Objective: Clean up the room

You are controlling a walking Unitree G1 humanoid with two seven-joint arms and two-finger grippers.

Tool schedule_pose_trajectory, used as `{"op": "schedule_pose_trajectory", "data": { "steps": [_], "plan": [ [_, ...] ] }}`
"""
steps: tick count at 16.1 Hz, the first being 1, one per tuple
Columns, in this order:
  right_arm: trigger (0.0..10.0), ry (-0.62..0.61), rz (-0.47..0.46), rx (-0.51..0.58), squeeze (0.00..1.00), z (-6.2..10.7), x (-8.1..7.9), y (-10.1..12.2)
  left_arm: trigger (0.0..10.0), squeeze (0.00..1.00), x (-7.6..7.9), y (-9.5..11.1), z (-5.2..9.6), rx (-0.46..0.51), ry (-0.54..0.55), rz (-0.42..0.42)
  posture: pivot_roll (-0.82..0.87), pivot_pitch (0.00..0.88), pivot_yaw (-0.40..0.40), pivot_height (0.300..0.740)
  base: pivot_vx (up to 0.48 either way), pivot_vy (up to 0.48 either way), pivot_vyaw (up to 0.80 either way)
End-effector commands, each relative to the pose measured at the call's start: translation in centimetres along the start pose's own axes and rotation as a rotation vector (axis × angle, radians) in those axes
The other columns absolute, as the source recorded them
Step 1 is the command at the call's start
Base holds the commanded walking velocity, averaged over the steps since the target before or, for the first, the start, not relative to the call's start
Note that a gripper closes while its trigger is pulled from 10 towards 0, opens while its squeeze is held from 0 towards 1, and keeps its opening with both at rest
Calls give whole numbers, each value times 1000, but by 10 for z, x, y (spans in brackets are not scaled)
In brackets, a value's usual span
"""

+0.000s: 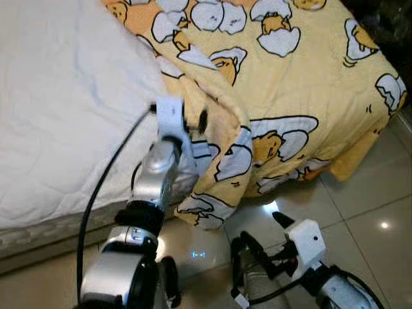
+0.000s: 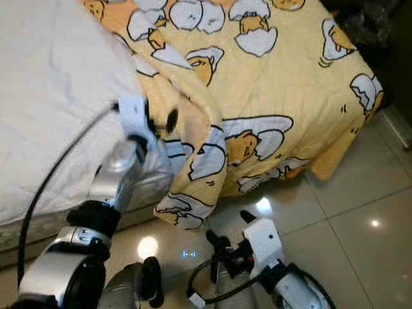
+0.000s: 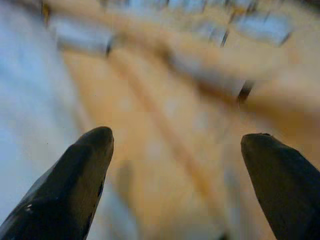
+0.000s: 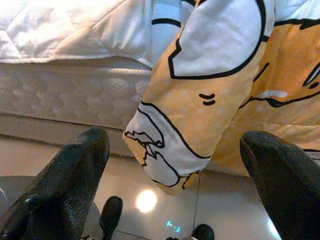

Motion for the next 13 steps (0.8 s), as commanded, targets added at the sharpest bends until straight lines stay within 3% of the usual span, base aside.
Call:
{"op": "schedule_pose_trajectory", "data": {
  "steps": [1,5,7,13],
  "plan": [
    [10000,9,-6,-26,0,3,-2,-7,10000,0,-6,-7,-2,-28,34,0,-357,297,-3,731,0,0,0],
    [10000,8,1,-28,0,4,-1,-8,10000,0,-3,-20,-4,-99,55,61,-368,287,-2,731,0,0,0],
    [10000,7,0,-29,0,5,-2,-8,10000,0,10,-32,-6,-150,27,129,-371,291,2,731,0,0,0],
    [10000,6,-6,-37,0,6,-4,-10,10000,0,27,-61,2,-266,23,209,-374,302,5,731,0,0,0]
  ]
}}
Point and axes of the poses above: a point about 5 cm out from each wrist's last joint towards the gripper, its own z axis pointing back from the gripper into the wrist, its own y axis along the axis of the wrist's last joint, x = y × z, the point moved 3 cm from there along -z, pointing out of the wrist towards the gripper, and after that the axes turned 5 degrees about z, right-handed, at the moved point
